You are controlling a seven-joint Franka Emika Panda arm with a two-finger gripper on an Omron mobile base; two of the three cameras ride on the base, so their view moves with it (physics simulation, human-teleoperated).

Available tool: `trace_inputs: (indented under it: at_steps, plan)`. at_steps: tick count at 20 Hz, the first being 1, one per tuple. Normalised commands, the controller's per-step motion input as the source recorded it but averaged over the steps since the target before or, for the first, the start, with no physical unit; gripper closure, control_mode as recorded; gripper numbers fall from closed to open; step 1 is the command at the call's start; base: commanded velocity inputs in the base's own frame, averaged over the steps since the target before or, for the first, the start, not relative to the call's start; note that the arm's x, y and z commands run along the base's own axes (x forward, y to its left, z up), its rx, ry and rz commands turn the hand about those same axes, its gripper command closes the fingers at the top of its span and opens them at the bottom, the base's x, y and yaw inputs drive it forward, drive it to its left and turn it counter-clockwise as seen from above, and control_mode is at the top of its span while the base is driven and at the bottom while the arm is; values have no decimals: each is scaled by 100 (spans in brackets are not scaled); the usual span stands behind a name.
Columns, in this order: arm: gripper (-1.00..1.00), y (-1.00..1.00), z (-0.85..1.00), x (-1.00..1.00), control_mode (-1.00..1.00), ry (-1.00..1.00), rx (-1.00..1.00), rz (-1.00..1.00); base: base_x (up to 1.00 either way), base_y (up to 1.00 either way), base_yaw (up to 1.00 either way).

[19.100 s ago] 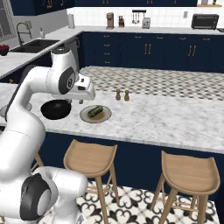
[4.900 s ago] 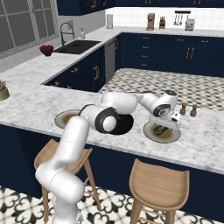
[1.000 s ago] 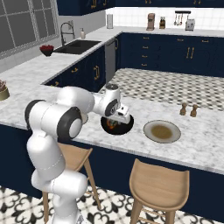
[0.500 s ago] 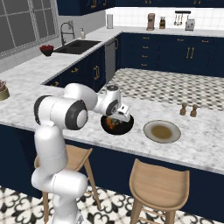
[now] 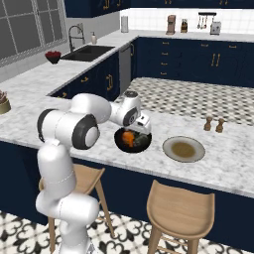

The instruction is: Pick the chicken drumstick and cucumber from their plates and place them in the bowl. Then put the bowl in the fridge.

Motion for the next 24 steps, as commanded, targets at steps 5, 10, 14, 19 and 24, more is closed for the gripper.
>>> trace_inputs:
  at_steps: [5, 10, 14, 19, 24]
  plan:
    - [-100, -25, 51, -52, -100, -1, 0, -12, 0, 0, 0]
    - [-100, -24, 12, -49, -100, 0, 0, -13, 0, 0, 0]
    - [-100, -21, -4, -4, -100, 0, 2, -4, 0, 0, 0]
    - [-100, -13, -15, 7, -100, 0, 2, 0, 0, 0, 0]
    - [-100, -1, -35, 11, -100, 0, 1, 0, 0, 0, 0]
